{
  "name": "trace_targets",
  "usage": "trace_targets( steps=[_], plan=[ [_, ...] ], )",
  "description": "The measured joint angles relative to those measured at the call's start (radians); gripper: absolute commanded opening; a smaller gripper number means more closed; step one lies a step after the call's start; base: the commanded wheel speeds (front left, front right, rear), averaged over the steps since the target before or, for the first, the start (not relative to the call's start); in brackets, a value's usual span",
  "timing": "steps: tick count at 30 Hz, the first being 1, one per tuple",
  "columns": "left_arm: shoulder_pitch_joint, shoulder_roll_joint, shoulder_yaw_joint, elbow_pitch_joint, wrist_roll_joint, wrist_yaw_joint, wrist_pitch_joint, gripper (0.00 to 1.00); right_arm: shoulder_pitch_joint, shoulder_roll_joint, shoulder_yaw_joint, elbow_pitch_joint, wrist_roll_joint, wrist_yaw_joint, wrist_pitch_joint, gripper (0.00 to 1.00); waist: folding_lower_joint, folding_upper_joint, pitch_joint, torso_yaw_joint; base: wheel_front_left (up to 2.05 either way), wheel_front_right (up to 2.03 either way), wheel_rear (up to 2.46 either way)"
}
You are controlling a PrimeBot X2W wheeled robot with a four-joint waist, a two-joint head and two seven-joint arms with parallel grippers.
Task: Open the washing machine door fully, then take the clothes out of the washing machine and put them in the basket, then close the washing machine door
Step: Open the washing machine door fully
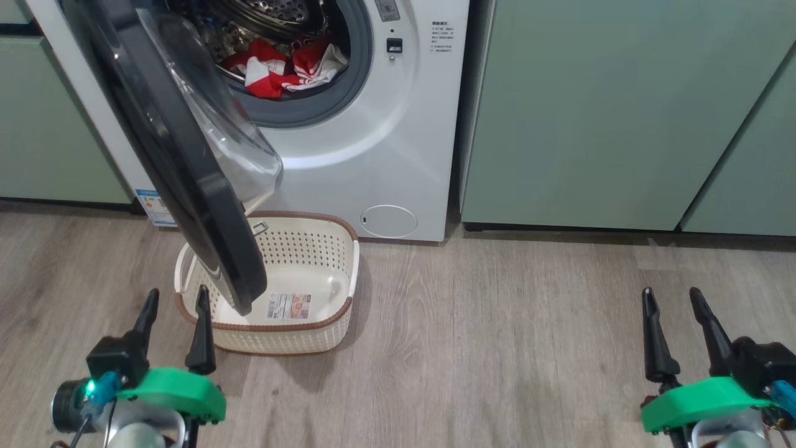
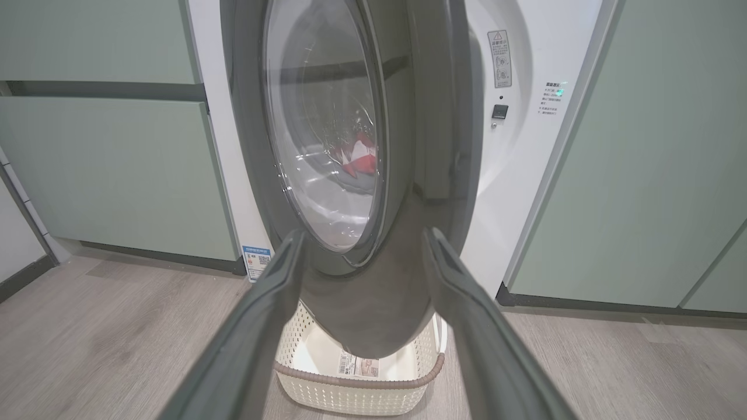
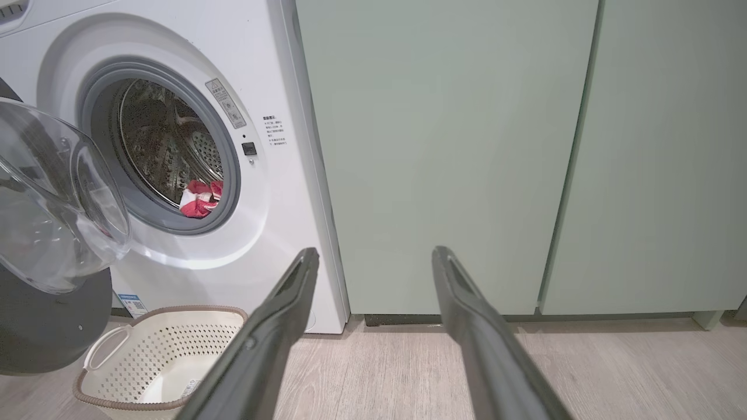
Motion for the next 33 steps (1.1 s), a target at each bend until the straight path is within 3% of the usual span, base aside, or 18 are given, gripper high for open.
trace_targets(
  steps=[11, 12, 13, 15, 25, 30, 33],
  plan=[
    [0.0, -0.002, 0.002, 0.003, 0.002, 0.0, 0.0, 1.0, 0.0, 0.007, -0.008, 0.009, -0.007, 0.0, 0.0, 1.0, 0.0, 0.0, 0.007, 0.005, 0.0, 0.0, 0.0],
    [0.0, -0.002, 0.002, 0.003, 0.005, -0.001, 0.0, 0.93, 0.0, 0.008, -0.008, 0.009, -0.007, 0.0, 0.0, 1.0, 0.0, 0.0, 0.007, 0.006, 0.0, 0.0, 0.0],
    [0.0, -0.002, 0.002, 0.004, 0.009, -0.001, 0.0, 0.48, 0.0, 0.008, -0.009, 0.009, -0.007, 0.0, 0.0, 1.0, 0.0, 0.0, 0.008, 0.006, 0.0, 0.0, 0.0],
    [0.0, -0.004, 0.007, 0.008, 0.008, -0.001, 0.0, 0.0, 0.0, 0.009, -0.009, 0.009, -0.007, 0.0, 0.0, 1.0, 0.0, 0.0, 0.01, 0.007, 0.0, 0.0, 0.0],
    [-0.096, -0.01, 0.154, -0.093, -0.093, 0.051, 0.0, 0.0, -0.001, 0.01, -0.021, 0.016, -0.007, 0.0, 0.0, 1.0, 0.0, 0.0, 0.02, 0.013, 0.0, 0.0, 0.0],
    [-0.225, -0.013, 0.138, -0.178, -0.118, 0.063, 0.0, 0.0, -0.001, 0.011, -0.021, 0.021, -0.007, 0.0, 0.0, 1.0, 0.0, 0.0, 0.019, 0.011, 0.0, 0.0, 0.0],
    [-0.288, -0.014, 0.073, -0.223, -0.124, 0.072, 0.009, 0.0, -0.001, 0.011, -0.021, 0.022, -0.007, 0.0, 0.0, 1.0, 0.0, 0.0, 0.018, 0.007, 0.0, 0.0, 0.0]
  ],
)
